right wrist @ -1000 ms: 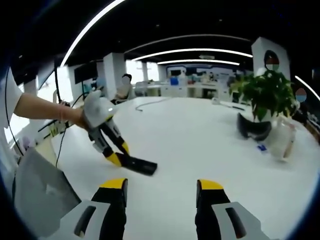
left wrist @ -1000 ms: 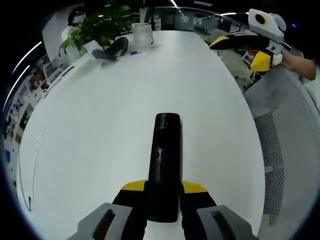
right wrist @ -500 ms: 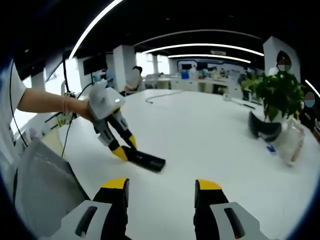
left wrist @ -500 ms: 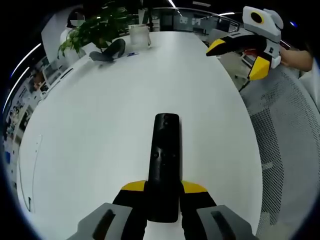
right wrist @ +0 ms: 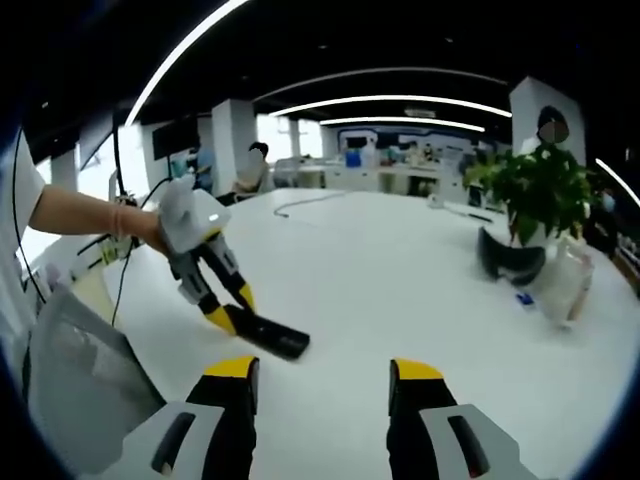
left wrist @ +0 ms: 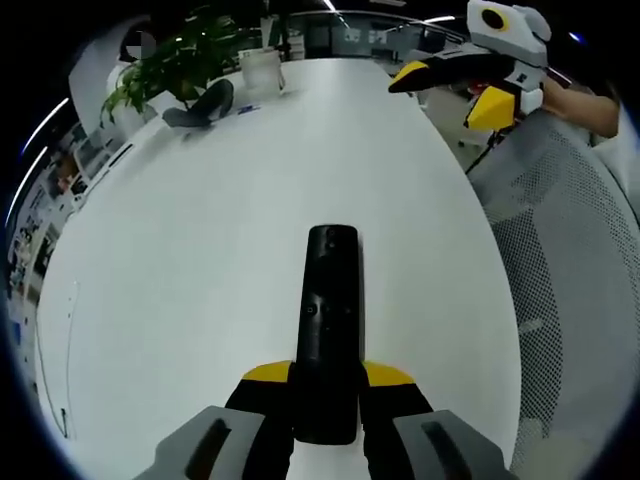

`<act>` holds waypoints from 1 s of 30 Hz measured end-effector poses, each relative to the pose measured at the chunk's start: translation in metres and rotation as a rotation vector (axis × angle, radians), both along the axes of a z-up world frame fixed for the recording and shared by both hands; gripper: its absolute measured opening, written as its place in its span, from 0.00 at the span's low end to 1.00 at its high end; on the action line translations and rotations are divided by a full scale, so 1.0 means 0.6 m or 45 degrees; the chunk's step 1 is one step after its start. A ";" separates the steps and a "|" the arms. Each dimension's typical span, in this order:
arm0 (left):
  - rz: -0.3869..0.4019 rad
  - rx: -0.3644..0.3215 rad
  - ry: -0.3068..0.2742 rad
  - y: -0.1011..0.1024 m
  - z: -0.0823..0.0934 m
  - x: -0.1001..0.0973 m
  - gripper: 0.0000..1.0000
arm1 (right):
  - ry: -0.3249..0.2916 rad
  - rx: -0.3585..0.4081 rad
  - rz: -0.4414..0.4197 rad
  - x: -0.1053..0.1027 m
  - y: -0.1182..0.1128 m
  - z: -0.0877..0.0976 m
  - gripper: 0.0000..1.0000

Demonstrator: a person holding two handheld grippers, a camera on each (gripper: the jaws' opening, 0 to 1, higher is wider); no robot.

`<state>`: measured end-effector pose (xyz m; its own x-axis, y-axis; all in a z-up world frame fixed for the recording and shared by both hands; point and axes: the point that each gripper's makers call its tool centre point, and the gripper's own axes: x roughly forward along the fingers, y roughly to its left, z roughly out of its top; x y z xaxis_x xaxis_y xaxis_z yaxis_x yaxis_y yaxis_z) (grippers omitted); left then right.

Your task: Press the specified remote control buttons in sequence, fully releasing each button before pressing the next.

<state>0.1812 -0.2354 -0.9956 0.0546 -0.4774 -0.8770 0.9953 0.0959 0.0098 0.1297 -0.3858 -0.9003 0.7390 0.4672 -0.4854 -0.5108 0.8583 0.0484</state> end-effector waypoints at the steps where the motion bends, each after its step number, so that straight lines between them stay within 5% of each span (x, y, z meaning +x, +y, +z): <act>1: 0.001 -0.001 0.000 0.000 0.000 -0.001 0.24 | -0.002 -0.004 -0.001 0.000 0.000 0.000 0.50; 25: 0.016 -0.023 -0.001 -0.003 0.001 -0.024 0.24 | -0.053 -0.032 -0.024 0.003 -0.008 0.011 0.49; 30: 0.017 -0.025 0.000 -0.005 0.002 -0.030 0.24 | -0.126 -0.219 0.006 0.004 -0.010 0.017 0.51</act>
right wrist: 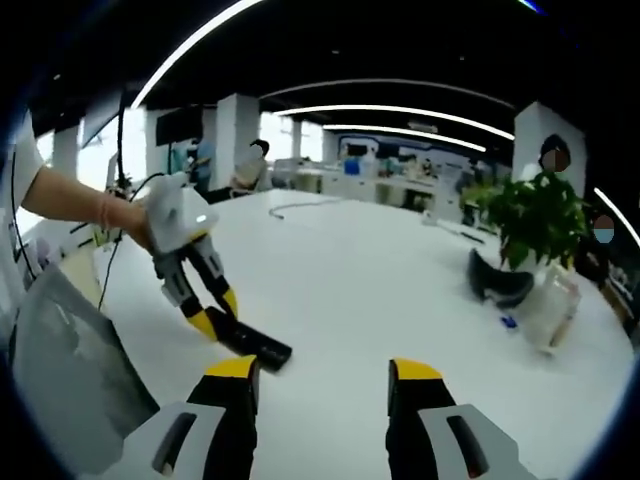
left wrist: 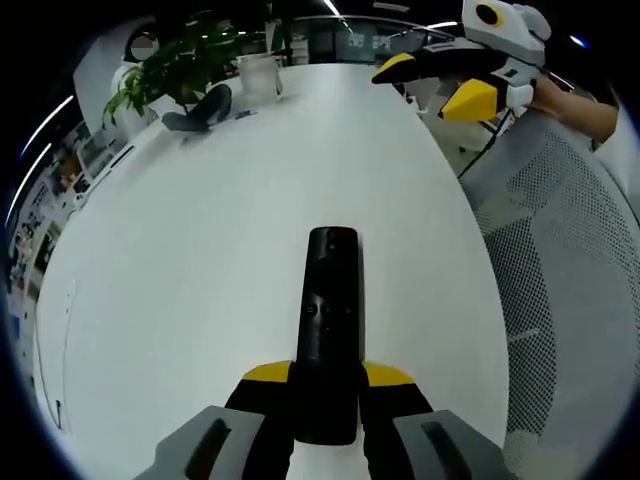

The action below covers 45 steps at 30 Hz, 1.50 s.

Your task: Press the specified remote control buttons in sequence, fully releasing each button before pressing the next.

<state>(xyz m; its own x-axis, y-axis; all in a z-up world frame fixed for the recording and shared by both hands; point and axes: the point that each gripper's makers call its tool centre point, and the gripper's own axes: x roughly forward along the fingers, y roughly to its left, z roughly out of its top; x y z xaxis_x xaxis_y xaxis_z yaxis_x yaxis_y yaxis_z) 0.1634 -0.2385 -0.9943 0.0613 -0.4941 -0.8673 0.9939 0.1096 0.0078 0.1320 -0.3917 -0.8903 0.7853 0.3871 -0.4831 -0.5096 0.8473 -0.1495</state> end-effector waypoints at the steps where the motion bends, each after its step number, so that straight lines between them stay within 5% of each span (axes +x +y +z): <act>1: -0.001 0.001 -0.001 0.000 0.000 -0.001 0.24 | -0.016 -0.029 0.003 0.001 -0.001 0.001 0.52; 45: 0.007 -0.073 -0.005 -0.002 0.000 -0.054 0.24 | 0.055 -0.018 0.139 -0.018 0.038 -0.015 0.40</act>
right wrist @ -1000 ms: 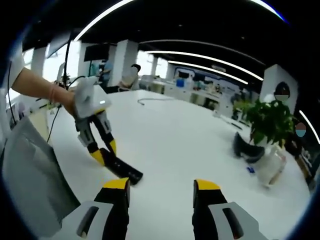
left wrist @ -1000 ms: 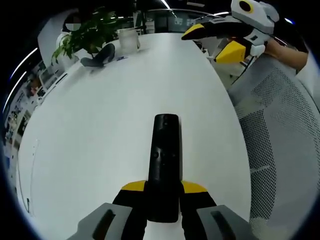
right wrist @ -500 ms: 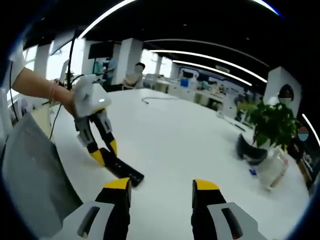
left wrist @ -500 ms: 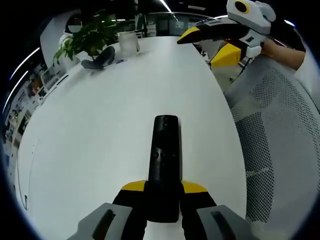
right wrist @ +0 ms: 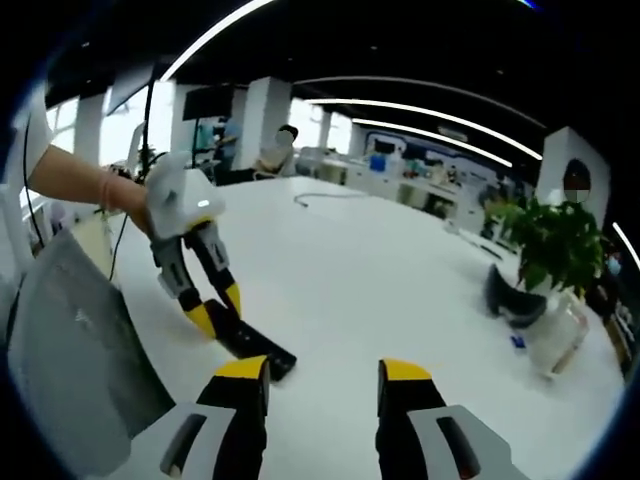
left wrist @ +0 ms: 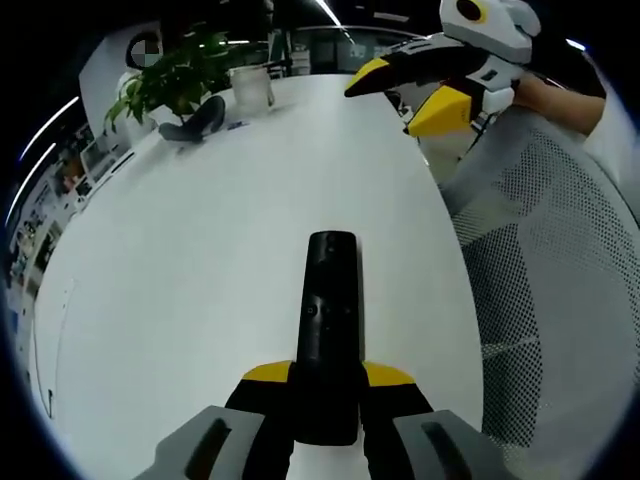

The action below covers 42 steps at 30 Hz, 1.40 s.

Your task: Press the specified remote control buttons in sequence, fully releasing each button before pressing the next.

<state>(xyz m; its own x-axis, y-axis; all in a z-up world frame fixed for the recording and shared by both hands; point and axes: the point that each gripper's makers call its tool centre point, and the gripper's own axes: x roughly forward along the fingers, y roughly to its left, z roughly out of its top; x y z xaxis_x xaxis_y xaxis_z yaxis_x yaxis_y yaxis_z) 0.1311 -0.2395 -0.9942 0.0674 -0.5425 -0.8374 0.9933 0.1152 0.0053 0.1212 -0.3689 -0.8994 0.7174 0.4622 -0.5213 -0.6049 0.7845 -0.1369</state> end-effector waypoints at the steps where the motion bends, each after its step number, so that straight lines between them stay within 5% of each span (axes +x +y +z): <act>1: 0.000 0.000 0.001 0.000 0.000 -0.002 0.24 | 0.003 0.001 0.005 -0.001 0.001 -0.001 0.39; 28: 0.031 -0.034 0.002 -0.005 0.002 -0.032 0.24 | 0.056 0.010 0.098 -0.014 0.022 -0.011 0.33; 42: 0.023 -0.194 -0.005 -0.005 0.005 -0.061 0.24 | 0.162 -0.008 0.185 -0.033 0.040 -0.037 0.31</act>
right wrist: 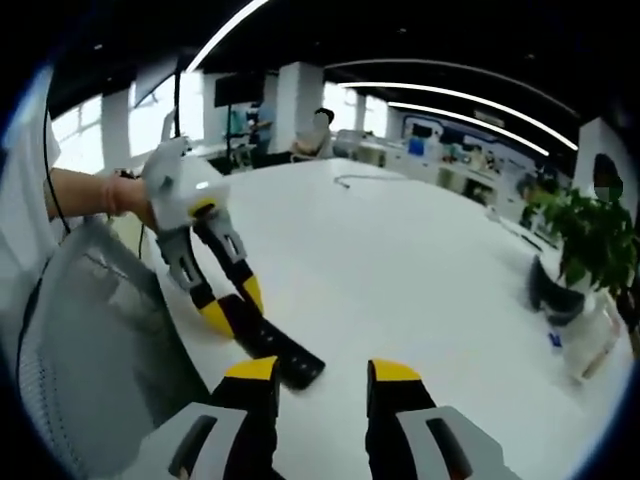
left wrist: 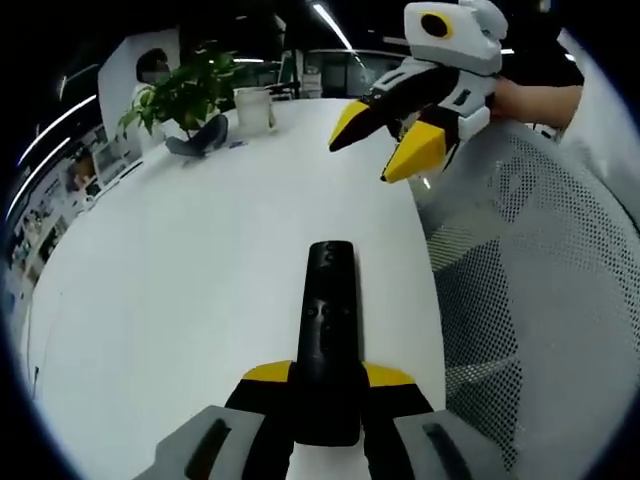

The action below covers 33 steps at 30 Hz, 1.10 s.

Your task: Press the specified remote control buttons in sequence, fully releasing each button before pressing the next.

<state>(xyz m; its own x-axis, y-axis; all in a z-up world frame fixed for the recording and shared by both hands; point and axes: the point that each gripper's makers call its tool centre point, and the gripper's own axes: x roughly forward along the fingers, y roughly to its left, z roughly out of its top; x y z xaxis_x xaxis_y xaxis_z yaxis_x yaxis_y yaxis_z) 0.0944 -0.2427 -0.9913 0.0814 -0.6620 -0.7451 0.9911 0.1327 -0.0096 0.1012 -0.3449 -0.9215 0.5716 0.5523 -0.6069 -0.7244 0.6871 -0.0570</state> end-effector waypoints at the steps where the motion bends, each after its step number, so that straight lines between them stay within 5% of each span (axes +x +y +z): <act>1: -0.001 -0.008 -0.002 0.000 0.001 0.000 0.24 | 0.003 -0.003 -0.001 0.000 0.000 -0.001 0.31; 16: -0.026 -0.080 -0.008 0.000 0.000 0.001 0.24 | 0.063 -0.086 0.023 -0.008 0.001 -0.023 0.30; 23: -0.045 -0.077 -0.012 0.001 -0.001 0.001 0.24 | 0.105 -0.051 0.019 -0.009 0.005 -0.023 0.30; 33: -0.102 -0.079 -0.014 0.000 -0.003 -0.007 0.24 | 0.232 -0.057 0.175 -0.039 0.031 -0.033 0.25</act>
<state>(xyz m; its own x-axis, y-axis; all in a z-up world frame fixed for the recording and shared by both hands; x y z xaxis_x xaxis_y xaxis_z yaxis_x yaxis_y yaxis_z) 0.0900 -0.2428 -0.9933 0.0342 -0.7116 -0.7018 0.9986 0.0527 -0.0047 0.0775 -0.3265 -0.9410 0.3713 0.5874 -0.7191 -0.8121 0.5809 0.0552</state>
